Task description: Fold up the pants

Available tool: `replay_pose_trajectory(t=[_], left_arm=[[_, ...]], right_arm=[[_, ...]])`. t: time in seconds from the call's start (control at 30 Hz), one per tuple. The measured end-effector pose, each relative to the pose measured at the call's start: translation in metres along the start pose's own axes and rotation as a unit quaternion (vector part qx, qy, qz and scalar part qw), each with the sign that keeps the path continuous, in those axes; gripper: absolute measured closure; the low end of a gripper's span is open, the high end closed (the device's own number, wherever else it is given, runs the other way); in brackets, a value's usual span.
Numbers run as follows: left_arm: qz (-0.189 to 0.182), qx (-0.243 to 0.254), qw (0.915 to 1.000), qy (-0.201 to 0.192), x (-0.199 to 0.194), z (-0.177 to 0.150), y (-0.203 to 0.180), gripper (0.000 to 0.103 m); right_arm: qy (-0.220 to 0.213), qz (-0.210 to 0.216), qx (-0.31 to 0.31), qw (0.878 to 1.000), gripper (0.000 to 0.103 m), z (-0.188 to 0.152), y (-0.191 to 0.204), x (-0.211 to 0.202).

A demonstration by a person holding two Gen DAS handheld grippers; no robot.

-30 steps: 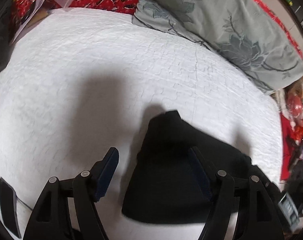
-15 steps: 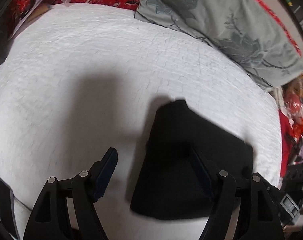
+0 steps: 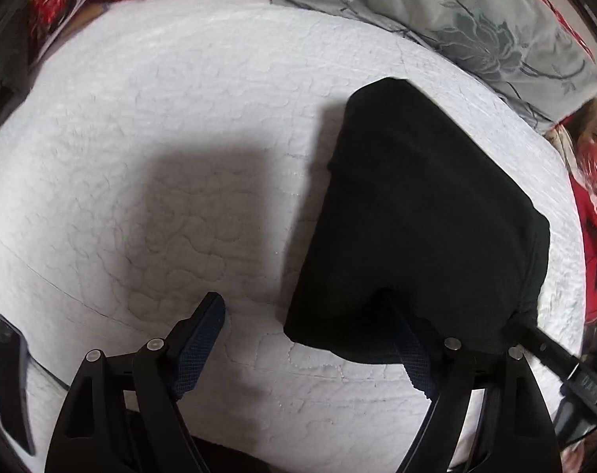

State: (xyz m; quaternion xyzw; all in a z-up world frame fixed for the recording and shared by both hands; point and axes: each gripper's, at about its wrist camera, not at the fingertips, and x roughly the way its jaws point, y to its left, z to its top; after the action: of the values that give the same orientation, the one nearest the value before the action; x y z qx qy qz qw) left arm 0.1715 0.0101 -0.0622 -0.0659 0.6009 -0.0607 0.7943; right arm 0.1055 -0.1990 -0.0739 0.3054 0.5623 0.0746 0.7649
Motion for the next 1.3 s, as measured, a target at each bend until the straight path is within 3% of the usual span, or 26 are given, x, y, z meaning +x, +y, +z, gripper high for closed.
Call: replay_pose_trajectory(t=[0.13, 0.23, 0.27, 0.57, 0.8, 1.0, 1.3], left_arm=[[-0.019, 0.001, 0.9995, -0.024, -0.019, 0.007, 0.005, 0.023], [-0.038, 0.0, 0.9988, -0.032, -0.032, 0.017, 0.01, 0.022], [-0.041, 0.002, 0.9987, -0.031, -0.032, 0.019, 0.011, 0.022], [-0.02, 0.057, 0.9981, -0.012, -0.018, 0.05, 0.014, 0.022], [-0.055, 0.066, 0.9961, 0.021, 0.005, 0.062, 0.021, 0.018], [-0.086, 0.069, 0.9932, 0.038, 0.022, 0.069, 0.024, 0.015], [-0.083, 0.098, 0.9911, 0.036, 0.04, 0.071, 0.015, 0.001]], right_arm=[[-0.013, 0.024, 0.009, 1.0, 0.056, 0.006, 0.005, -0.017], [-0.034, 0.035, 0.019, 0.999, 0.038, 0.015, 0.007, -0.028], [-0.037, 0.033, 0.02, 0.999, 0.037, 0.017, 0.008, -0.029], [-0.03, 0.025, 0.028, 0.999, 0.037, 0.029, 0.004, -0.024], [-0.012, 0.02, 0.033, 0.999, 0.034, 0.037, -0.003, -0.006], [-0.001, 0.01, -0.004, 1.0, 0.034, 0.04, 0.005, 0.012], [0.008, -0.026, -0.079, 0.997, 0.034, 0.039, 0.028, 0.022]])
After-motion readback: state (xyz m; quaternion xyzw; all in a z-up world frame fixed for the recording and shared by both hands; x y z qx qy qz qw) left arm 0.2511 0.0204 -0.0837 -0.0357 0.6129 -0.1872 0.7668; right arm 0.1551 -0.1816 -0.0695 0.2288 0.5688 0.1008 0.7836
